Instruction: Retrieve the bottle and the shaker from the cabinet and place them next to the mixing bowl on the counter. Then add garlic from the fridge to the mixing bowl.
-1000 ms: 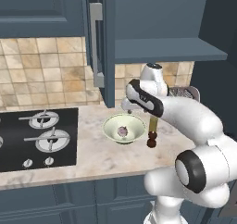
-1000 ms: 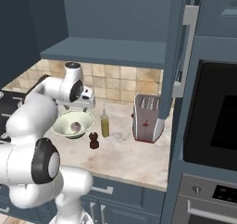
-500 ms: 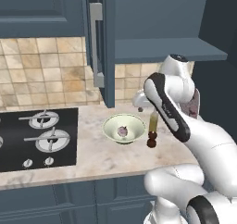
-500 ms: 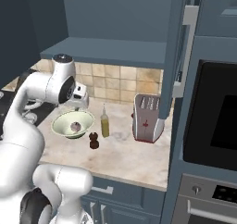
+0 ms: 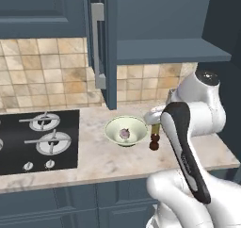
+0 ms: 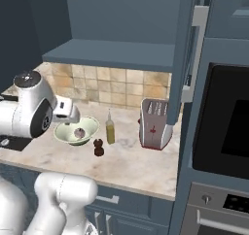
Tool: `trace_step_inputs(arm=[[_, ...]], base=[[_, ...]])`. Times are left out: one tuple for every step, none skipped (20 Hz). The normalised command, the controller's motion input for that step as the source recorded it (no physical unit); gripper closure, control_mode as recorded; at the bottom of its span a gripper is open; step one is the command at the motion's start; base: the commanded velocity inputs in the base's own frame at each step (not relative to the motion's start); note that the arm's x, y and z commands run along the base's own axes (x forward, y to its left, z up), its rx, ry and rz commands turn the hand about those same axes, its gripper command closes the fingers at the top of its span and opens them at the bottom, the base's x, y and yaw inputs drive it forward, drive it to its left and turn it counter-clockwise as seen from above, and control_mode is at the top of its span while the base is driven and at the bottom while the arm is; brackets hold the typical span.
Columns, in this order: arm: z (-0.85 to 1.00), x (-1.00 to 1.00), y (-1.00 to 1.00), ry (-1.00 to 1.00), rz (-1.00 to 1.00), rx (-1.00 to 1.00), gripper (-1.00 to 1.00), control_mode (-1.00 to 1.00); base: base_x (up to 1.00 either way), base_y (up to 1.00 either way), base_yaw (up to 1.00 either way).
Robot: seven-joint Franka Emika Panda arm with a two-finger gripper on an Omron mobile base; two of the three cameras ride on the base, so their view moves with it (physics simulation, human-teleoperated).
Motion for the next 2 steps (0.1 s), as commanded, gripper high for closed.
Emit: trace_step_inputs(arm=[[0.53, -0.67, 0.0, -0.12, 0.0, -0.15, -1.0, -1.0], [0.59, -0.64, 0.0, -0.08, 0.0, -0.15, -1.0, -1.0]], base=[[0.0, 0.0, 0.0], [0.0, 0.0, 0.0]])
